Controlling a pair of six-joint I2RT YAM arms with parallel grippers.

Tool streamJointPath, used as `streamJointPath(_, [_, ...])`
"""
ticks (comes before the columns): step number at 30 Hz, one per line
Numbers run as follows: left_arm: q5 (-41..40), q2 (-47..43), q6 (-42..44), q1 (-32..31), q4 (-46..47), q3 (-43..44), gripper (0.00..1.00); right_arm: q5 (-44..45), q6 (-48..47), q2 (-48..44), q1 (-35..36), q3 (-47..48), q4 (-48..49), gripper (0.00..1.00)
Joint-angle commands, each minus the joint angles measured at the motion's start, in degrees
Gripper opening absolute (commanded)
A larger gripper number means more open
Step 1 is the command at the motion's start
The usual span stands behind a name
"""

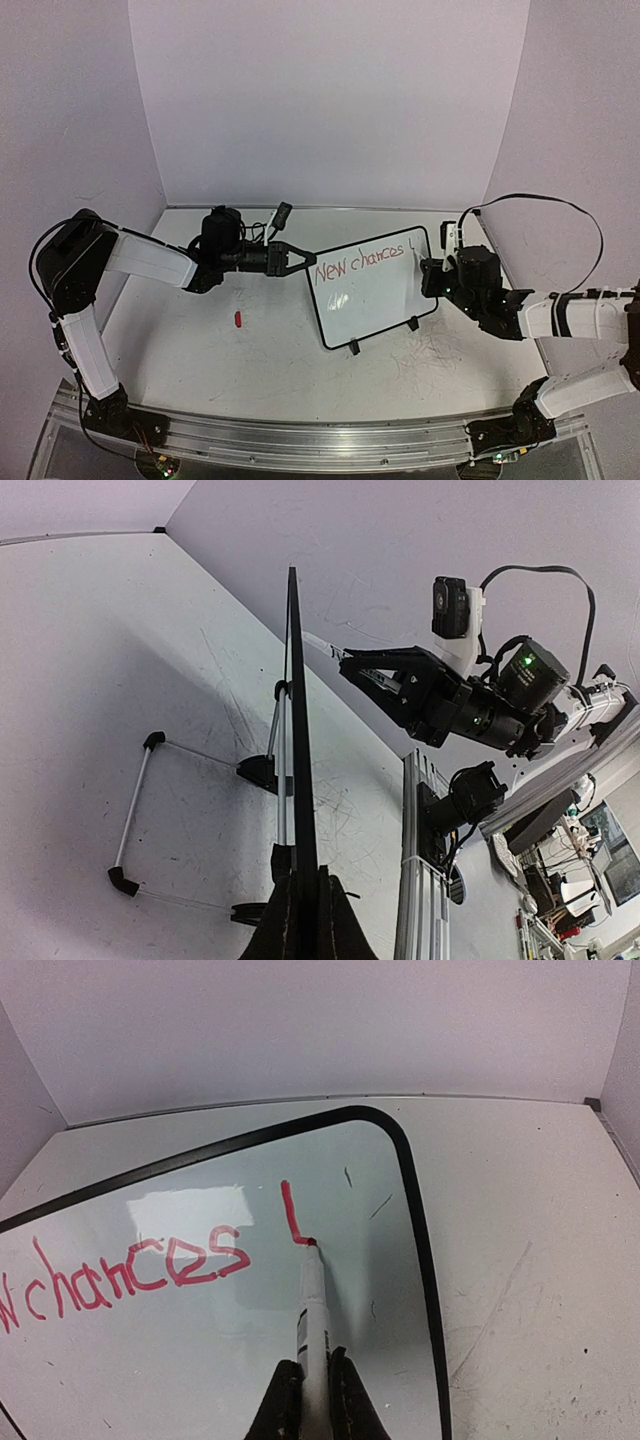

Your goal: Write a sentence on the whiteboard

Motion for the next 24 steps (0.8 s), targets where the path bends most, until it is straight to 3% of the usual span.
streamJointPath(1, [2.7, -0.4, 0.1, -0.8, -2.5, 1.3, 0.00, 2.7, 0.6, -0.5, -0.2, 0.1, -1.8, 0.00])
streamJointPath(12, [2.7, -0.3, 0.1, -0.8, -2.5, 1.3, 0.00, -2.8, -2.8, -6.8, -0.3, -1.7, 3.0, 0.00])
streamJointPath(24, [2.6, -0.6, 0.2, -0.8, -2.5, 1.2, 0.00, -4.3, -3.6, -1.5, -0.2, 1.5, 4.5, 0.00])
